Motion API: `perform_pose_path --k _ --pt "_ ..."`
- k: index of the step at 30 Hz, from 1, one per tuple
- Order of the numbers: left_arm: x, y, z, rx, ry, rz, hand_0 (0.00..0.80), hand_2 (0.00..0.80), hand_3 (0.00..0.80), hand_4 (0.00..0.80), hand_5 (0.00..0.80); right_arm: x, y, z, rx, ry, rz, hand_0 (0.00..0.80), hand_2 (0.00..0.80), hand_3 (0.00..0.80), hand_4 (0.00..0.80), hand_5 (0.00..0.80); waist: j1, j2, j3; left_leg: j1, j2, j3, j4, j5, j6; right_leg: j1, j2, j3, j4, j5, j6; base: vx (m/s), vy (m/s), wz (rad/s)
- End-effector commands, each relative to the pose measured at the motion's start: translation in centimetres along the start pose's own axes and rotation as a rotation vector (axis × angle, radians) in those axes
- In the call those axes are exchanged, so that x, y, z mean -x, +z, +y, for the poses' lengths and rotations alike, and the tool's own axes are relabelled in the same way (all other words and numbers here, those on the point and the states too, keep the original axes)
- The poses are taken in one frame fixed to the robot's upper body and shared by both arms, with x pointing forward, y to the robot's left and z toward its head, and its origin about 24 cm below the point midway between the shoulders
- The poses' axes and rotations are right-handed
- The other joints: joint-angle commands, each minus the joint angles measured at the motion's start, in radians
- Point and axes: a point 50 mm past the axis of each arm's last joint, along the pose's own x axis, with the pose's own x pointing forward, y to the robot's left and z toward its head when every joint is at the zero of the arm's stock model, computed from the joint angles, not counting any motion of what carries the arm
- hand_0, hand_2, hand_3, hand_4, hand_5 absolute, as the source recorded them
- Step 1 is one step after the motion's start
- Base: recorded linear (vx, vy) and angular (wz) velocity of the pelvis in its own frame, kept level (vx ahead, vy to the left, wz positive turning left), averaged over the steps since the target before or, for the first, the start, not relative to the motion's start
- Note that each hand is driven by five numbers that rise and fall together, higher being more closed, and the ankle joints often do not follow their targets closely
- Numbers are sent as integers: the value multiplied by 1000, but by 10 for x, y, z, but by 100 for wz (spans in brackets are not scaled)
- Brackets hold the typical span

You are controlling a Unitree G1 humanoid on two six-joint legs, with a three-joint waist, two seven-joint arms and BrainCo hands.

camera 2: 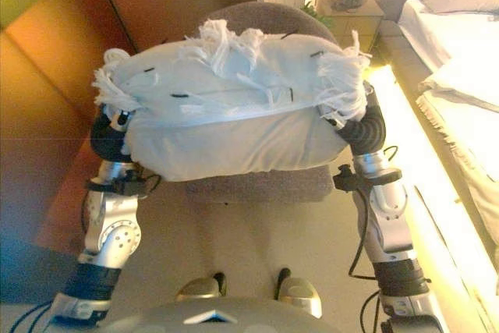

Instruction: Pick up the cushion and take it to the sofa

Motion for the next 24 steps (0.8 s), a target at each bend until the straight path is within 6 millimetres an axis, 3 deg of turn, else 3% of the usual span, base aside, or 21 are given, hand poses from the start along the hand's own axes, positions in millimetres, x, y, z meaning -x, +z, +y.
perform_pose_path --k 1,5,7,9,13,14,16,18,19,21,22,24 --pt "-17 33 -22 -35 -153 -210 800 800 800 800 800 -27 43 29 -32 173 -319 800 800 800 800 800 15 -20 33 -114 -58 19 183 -79 37 136 12 10 -44 -67 24 166 53 4" --pt "-21 31 -21 -20 -116 -223 800 800 800 800 800 -35 43 33 -27 187 -313 800 800 800 800 800 43 35 41 -147 -18 6 -34 71 -4 198 57 41 -37 -135 23 372 101 -26" --pt "-21 29 -22 -17 -103 -220 800 800 800 800 800 -37 40 34 -34 191 -293 800 800 800 800 800 59 50 39 -151 3 -17 -122 149 -25 242 67 61 -33 -169 21 523 131 3" --pt "-16 26 -21 6 -83 -209 800 800 800 800 800 -35 36 38 -32 203 -257 800 800 800 800 800 86 74 34 -176 41 -70 -204 231 -48 290 79 101 -5 -220 17 698 180 19" --pt "-5 25 -14 -3 -47 -194 800 800 800 800 800 -27 31 39 -37 217 -227 800 800 800 800 800 118 100 32 -197 106 -116 -275 269 -71 328 76 152 98 -311 22 676 205 14" --pt "-2 25 -11 -5 -29 -183 800 800 800 800 800 -24 30 38 -55 214 -215 800 800 800 800 800 121 92 30 -200 112 -128 -281 268 -80 351 52 155 136 -357 31 813 290 4" --pt "1 25 -9 -11 -16 -176 800 800 800 800 800 -21 29 37 -70 215 -203 800 800 800 800 800 137 98 17 -226 138 -146 -281 272 -93 383 25 167 156 -381 53 770 321 -23" --pt "2 26 -9 -20 -24 -179 800 800 800 800 800 -20 29 37 -73 218 -206 800 800 800 800 800 139 82 12 -222 130 -131 -280 239 -91 407 -21 157 169 -391 78 547 262 -33" --pt "2 30 -11 -41 -35 -179 800 800 800 800 800 -18 28 38 -79 214 -210 800 800 800 800 800 147 73 -11 -220 122 -112 -254 233 -88 436 -77 132 182 -356 122 541 290 -51" --pt "0 33 -10 -95 -39 -164 800 800 800 800 800 -15 28 36 -102 200 -206 800 800 800 800 800 152 50 -42 -240 82 -91 -179 204 -57 463 -124 116 216 -248 171 542 316 -93" --pt "-3 34 -9 -109 -55 -156 800 800 800 800 800 -14 29 34 -110 190 -205 800 800 800 800 800 155 37 -62 -253 60 -76 -139 174 -28 463 -142 107 239 -184 186 453 249 -113" --pt "-7 36 -7 -108 -71 -150 800 800 800 800 800 -13 27 34 -115 172 -207 800 800 800 800 800 166 24 -87 -258 22 -77 -110 134 11 441 -167 113 318 -57 183 456 234 -71"
